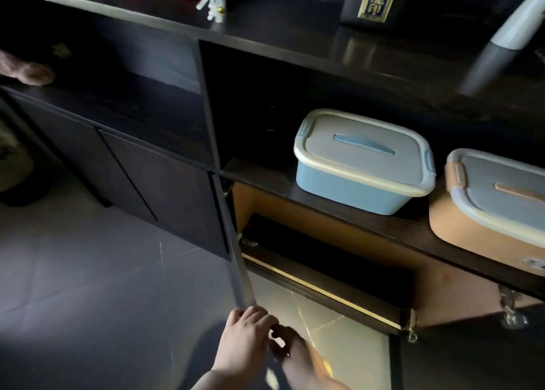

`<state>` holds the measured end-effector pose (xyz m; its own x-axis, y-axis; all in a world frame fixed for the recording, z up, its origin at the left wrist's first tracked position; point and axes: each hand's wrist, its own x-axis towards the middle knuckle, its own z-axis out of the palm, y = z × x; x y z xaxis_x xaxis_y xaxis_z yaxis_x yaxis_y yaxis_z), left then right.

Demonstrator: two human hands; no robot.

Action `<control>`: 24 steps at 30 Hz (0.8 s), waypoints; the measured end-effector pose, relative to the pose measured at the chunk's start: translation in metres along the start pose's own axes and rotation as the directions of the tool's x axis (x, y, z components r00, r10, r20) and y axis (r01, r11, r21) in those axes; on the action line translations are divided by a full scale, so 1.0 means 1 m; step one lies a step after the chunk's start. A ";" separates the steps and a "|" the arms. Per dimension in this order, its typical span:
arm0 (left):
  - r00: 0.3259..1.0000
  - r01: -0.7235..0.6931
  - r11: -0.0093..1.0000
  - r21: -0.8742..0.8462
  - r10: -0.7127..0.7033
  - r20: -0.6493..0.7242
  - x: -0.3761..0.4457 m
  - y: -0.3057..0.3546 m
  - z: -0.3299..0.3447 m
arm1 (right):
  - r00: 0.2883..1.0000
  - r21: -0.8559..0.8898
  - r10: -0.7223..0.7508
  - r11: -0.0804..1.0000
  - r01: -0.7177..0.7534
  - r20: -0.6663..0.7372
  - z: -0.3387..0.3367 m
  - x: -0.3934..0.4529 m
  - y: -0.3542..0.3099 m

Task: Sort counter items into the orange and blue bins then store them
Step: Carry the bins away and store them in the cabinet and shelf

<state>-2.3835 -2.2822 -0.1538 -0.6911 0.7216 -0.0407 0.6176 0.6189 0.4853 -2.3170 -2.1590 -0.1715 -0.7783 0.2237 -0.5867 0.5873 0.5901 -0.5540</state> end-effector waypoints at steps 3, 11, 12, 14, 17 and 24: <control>0.993 0.085 0.996 -0.029 -0.087 -0.080 -0.037 -0.042 -0.014 | 0.998 0.016 -0.068 0.998 0.068 -0.010 0.044 -0.015 -0.045; 0.905 0.375 0.913 -0.160 -0.398 -0.152 -0.088 -0.120 -0.045 | 0.998 -0.084 -0.032 0.996 0.037 0.060 0.092 -0.015 -0.144; 0.869 0.428 0.881 -0.201 -0.462 -0.175 -0.090 -0.126 -0.049 | 0.999 -0.057 -0.017 0.998 0.019 0.039 0.089 -0.012 -0.147; 0.789 0.524 0.818 -0.237 -0.571 -0.227 -0.090 -0.136 -0.057 | 0.998 0.025 0.050 0.998 -0.050 -0.027 0.080 -0.007 -0.148; 0.664 0.678 0.714 -0.175 -0.697 -0.272 -0.083 -0.150 -0.071 | 0.989 0.126 0.092 0.989 -0.077 -0.117 0.060 -0.004 -0.136; 0.471 0.814 0.507 -0.282 -0.861 -0.189 -0.047 -0.171 -0.098 | 0.944 0.333 0.027 0.939 0.089 -0.328 -0.028 -0.022 -0.108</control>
<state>-2.4938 -2.4527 -0.1492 -0.9288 -0.2517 -0.2721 -0.3553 0.8139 0.4596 -2.3696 -2.2055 -0.0823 -0.7917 0.4821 -0.3753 0.5564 0.3150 -0.7689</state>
